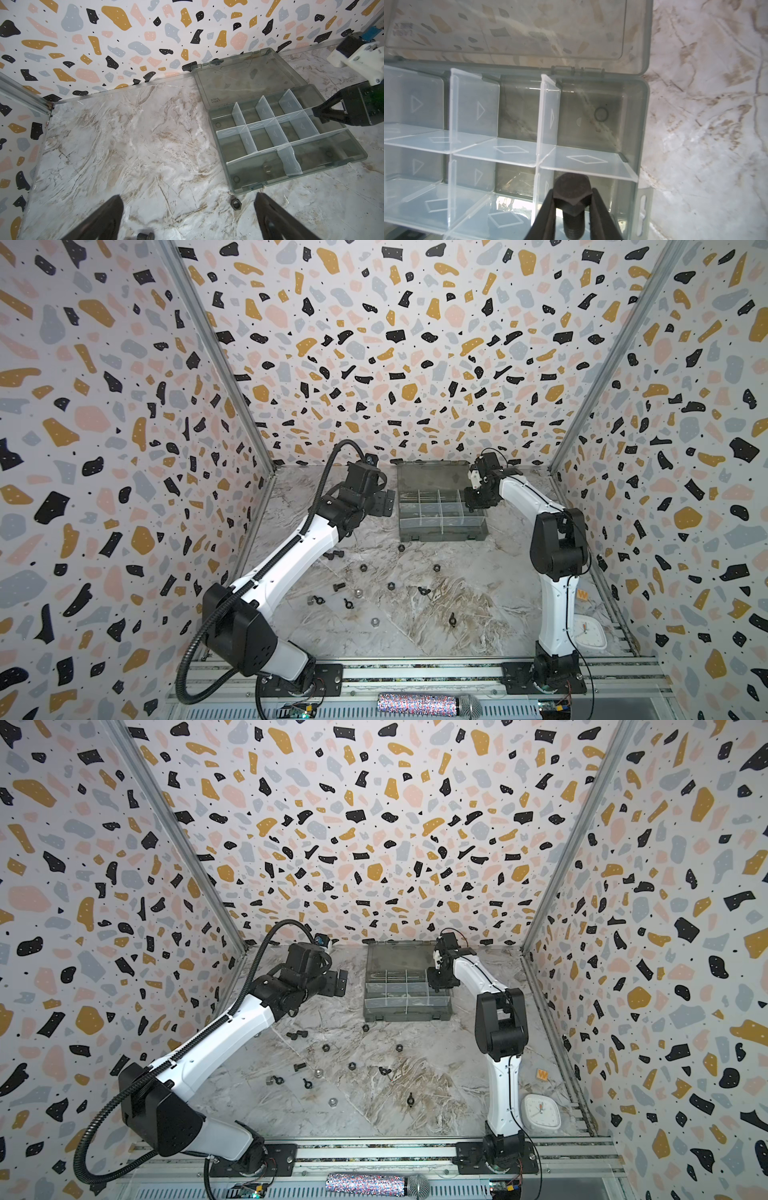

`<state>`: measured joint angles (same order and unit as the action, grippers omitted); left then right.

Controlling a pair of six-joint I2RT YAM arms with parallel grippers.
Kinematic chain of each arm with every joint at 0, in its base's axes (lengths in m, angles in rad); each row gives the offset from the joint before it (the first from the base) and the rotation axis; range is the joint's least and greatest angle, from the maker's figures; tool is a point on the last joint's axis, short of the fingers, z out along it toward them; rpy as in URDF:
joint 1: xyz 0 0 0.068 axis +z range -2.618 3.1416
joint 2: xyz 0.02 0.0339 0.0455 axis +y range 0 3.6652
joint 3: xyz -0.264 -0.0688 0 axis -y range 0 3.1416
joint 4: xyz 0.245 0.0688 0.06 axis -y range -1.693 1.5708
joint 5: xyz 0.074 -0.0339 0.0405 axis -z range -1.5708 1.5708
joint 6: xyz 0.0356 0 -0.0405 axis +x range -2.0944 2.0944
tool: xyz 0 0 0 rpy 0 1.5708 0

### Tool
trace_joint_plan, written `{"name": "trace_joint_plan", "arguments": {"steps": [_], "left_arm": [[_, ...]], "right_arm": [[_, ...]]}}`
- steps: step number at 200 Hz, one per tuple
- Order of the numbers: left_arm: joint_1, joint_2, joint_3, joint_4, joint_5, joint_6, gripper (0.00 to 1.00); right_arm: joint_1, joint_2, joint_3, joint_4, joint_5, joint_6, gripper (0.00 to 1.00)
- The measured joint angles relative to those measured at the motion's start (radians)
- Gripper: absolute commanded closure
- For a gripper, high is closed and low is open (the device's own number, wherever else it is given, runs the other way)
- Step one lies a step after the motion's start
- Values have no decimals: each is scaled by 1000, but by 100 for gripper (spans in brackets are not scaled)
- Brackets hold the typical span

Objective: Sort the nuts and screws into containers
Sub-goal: 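Carry the bolt over a box compartment and open the right gripper, then move the right gripper back to the pile over a black hex nut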

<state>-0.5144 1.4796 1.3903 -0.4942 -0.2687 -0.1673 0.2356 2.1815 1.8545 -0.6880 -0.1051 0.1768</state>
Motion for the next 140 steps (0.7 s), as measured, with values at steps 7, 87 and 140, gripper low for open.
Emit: {"name": "trace_joint_plan", "arguments": {"steps": [7, 87, 140], "left_arm": [[1, 0, 0, 0, 1, 0, 0], [10, 0, 0, 0, 7, -2, 0], [10, -10, -19, 6, 21, -10, 0]], "right_arm": [[0, 0, 0, 0, 0, 0, 91], [5, -2, -1, 6, -12, -3, 63], [37, -95, -56, -7, 7, -5, 62]]}}
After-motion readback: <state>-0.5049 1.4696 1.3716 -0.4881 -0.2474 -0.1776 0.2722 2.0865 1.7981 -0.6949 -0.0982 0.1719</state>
